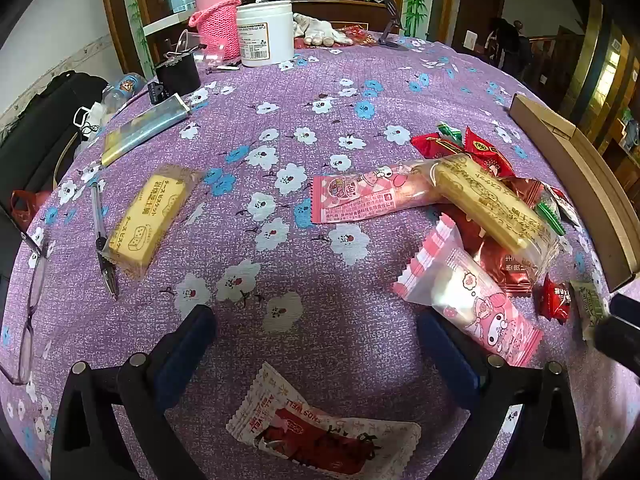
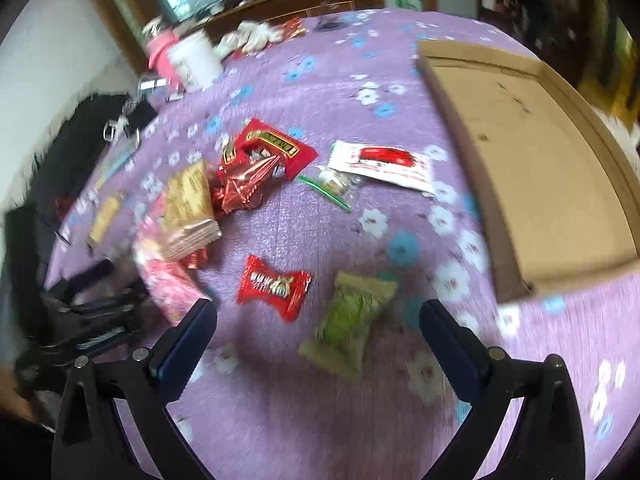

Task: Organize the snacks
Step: 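Grasp the green-wrapped candy with the right tool while the left tool grasps the red-and-white packet, then carry both candies into the cardboard tray and open both tools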

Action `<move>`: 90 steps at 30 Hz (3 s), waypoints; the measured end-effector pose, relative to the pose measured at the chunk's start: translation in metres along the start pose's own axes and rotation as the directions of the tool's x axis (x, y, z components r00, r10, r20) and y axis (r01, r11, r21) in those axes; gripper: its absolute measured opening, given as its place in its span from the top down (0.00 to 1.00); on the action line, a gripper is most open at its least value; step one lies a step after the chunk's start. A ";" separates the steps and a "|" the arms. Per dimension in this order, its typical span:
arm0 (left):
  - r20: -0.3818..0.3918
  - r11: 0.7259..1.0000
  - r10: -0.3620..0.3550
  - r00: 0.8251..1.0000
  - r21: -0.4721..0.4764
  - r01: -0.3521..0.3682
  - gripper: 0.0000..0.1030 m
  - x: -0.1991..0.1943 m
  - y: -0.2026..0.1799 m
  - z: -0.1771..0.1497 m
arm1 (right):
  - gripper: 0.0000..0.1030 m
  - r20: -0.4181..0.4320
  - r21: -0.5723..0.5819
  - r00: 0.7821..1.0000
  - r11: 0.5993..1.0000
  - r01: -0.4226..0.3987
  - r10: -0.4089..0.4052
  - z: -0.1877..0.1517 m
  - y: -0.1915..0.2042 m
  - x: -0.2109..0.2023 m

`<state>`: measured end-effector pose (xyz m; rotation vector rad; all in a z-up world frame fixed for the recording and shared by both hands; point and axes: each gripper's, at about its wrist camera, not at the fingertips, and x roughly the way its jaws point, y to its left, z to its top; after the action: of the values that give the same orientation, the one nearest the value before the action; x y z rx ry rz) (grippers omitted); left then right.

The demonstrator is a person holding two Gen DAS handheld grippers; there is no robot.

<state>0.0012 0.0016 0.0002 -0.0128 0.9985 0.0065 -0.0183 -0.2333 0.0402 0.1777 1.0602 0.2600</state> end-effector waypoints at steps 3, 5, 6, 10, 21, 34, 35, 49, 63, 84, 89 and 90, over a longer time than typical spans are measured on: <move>0.000 1.000 0.000 1.000 0.000 0.000 0.00 0.000 0.000 0.000 | 0.07 0.025 -0.037 0.999 0.998 -0.046 0.047 0.004 0.005 -0.015; 0.000 1.000 0.000 1.000 0.000 0.000 0.00 0.000 0.000 0.000 | 0.18 0.001 -0.123 0.999 0.992 -0.032 0.032 0.011 0.012 -0.017; 0.000 1.000 0.000 1.000 0.000 0.000 0.00 0.000 0.000 0.000 | 0.18 -0.016 -0.148 0.999 0.988 -0.031 0.029 0.016 0.013 -0.016; -0.001 1.000 0.000 1.000 0.005 0.000 0.00 0.001 -0.001 -0.001 | 0.19 -0.106 -0.097 0.994 0.995 -0.027 0.016 0.011 -0.017 -0.037; -0.007 0.995 -0.088 0.996 -0.041 0.088 0.03 -0.061 0.030 -0.016 | 0.56 -0.205 0.006 0.975 0.996 -0.085 0.084 0.019 -0.020 -0.008; -0.082 0.971 -0.196 0.977 -0.155 0.182 0.40 -0.075 0.055 -0.027 | 0.83 -0.228 -0.004 0.974 1.000 -0.009 0.008 0.020 -0.009 0.020; -0.092 0.971 -0.203 0.975 -0.150 0.188 0.41 -0.072 0.052 -0.027 | 0.83 -0.209 0.000 0.978 1.000 -0.024 0.024 0.020 -0.010 0.014; -0.171 0.995 -0.099 0.980 -0.045 0.092 0.63 -0.036 0.013 -0.026 | 0.83 -0.063 0.053 0.995 0.996 -0.070 0.073 0.014 -0.043 -0.041; -0.133 0.981 -0.145 0.980 -0.146 0.125 0.92 -0.051 0.036 -0.012 | 0.83 0.003 0.103 0.999 0.994 -0.046 0.046 0.027 -0.080 -0.059; -0.127 0.996 -0.042 0.991 -0.081 0.032 0.81 -0.032 0.010 -0.003 | 0.83 -0.023 0.159 0.995 0.982 0.099 -0.096 0.040 -0.162 -0.037; -0.096 0.995 -0.072 0.993 -0.068 0.066 0.81 -0.053 0.004 0.001 | 0.83 -0.063 0.155 0.994 0.983 0.099 -0.090 0.025 -0.159 -0.039; -0.090 0.995 -0.080 0.993 -0.059 0.075 0.81 -0.056 0.001 0.003 | 0.83 -0.072 0.156 0.994 0.983 0.096 -0.086 0.023 -0.157 -0.040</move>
<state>-0.0266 0.0029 0.0492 -0.1035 1.0896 -0.0383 0.0028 -0.3957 0.0427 0.2655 1.1512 0.0985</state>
